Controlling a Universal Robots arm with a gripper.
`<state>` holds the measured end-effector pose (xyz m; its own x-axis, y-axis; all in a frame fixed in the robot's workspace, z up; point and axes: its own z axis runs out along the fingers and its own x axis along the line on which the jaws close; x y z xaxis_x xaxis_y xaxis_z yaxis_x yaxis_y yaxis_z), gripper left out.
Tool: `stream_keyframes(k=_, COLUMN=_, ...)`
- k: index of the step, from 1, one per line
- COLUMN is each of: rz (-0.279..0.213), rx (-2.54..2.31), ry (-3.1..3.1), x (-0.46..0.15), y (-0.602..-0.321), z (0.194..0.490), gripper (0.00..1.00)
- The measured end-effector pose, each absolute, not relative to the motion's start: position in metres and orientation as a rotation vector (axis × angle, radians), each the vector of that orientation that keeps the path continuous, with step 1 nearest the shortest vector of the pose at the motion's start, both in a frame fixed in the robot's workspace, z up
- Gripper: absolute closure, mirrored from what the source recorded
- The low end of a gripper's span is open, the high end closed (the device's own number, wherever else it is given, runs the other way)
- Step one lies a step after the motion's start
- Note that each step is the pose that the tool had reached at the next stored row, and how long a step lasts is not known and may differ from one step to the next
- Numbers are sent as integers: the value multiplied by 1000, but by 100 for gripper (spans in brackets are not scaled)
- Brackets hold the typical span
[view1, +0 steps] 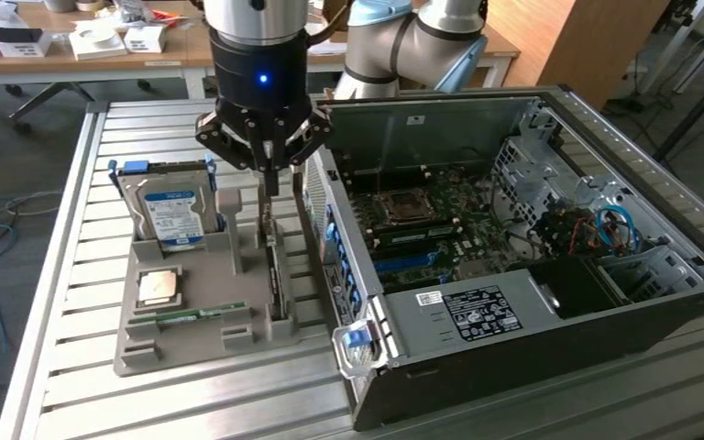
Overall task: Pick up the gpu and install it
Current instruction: 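Reach for the gpu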
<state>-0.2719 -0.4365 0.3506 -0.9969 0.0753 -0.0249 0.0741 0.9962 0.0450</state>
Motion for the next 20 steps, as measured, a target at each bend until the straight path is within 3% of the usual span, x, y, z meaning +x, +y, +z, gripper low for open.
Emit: stream_keyframes(k=20, rz=69, rx=116, ry=3112, x=-273, y=-437, z=325, gripper=89)
